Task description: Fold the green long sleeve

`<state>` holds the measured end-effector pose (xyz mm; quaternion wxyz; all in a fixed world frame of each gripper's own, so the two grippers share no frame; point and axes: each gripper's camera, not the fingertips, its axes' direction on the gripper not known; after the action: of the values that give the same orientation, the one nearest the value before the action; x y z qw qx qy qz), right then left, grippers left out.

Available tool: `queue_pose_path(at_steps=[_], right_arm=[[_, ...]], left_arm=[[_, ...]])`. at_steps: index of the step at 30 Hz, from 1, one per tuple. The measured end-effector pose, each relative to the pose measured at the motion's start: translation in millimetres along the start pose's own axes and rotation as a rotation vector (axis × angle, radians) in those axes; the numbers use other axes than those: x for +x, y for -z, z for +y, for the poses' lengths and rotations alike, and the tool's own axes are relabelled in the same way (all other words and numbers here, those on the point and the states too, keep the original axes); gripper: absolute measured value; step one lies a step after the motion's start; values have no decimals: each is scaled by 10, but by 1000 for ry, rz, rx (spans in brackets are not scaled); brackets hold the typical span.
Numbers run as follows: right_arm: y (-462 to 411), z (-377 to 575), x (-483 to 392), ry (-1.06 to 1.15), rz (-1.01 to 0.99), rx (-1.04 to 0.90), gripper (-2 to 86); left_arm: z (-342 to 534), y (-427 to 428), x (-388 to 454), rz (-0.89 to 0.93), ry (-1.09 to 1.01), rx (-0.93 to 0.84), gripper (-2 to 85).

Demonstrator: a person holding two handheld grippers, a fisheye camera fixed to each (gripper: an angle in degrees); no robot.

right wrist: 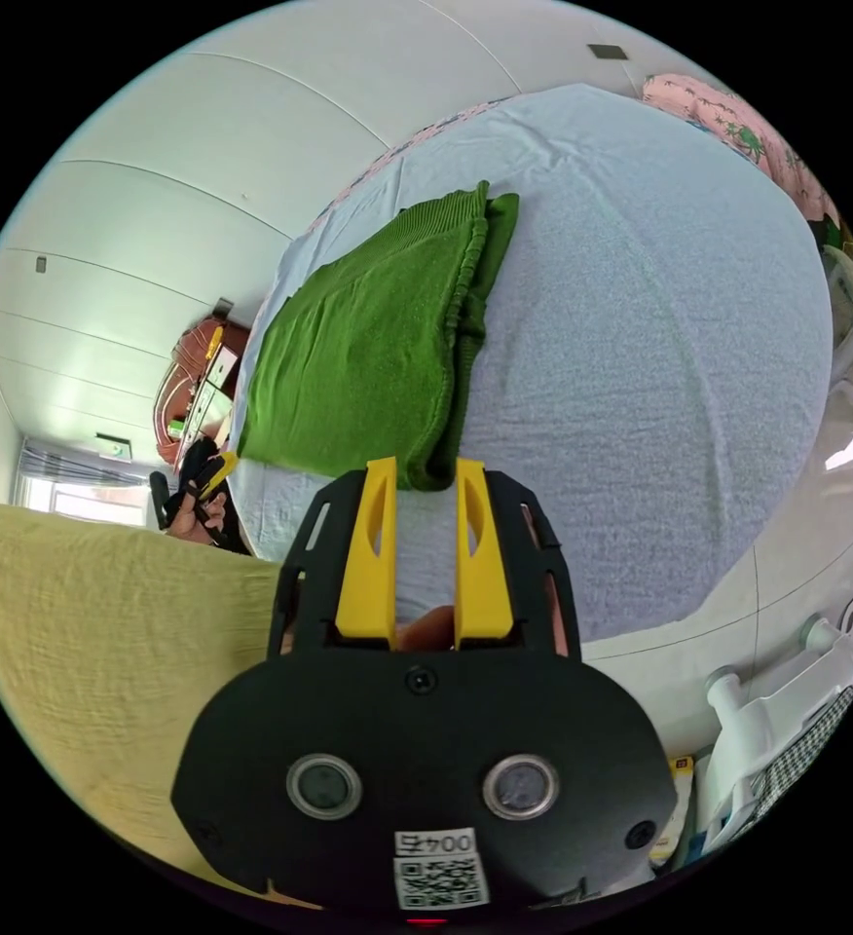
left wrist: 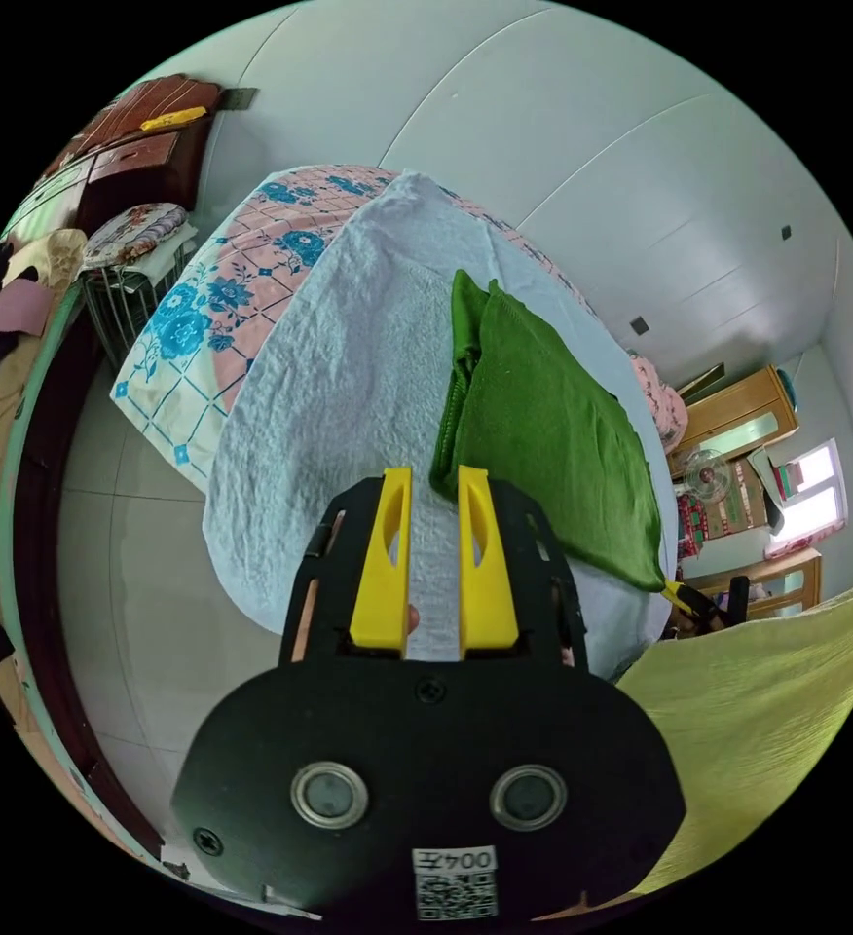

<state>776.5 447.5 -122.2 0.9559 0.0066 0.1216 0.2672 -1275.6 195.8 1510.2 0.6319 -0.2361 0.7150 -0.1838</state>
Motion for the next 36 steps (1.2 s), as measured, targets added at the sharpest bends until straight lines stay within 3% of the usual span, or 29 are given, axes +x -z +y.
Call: queue_pose_path(at_steps=[7,13,19,27,30,36], right_arm=[[-86,29,-13,57,40,3,101],[-134,-7,34,64,38,-8,96],[-185,0,36,107,145,-28,36],[-31,-51,324,46,53,-36,86],[60,5,593,-43,-64,-36,95],[-35,-36,950,-187,-257,-2,101]], left_arm=[[139,-105,205,16,-15,24,79],[163,-341,459,-20,-7,-32,34],[292,-479,761,-90,-60,-77,25],[521,-520,1210,-88,-40,-49,67],[669,-466,1635,-127,-142,-22,75],[949,-1041,3250,-36,-605,-153,88]])
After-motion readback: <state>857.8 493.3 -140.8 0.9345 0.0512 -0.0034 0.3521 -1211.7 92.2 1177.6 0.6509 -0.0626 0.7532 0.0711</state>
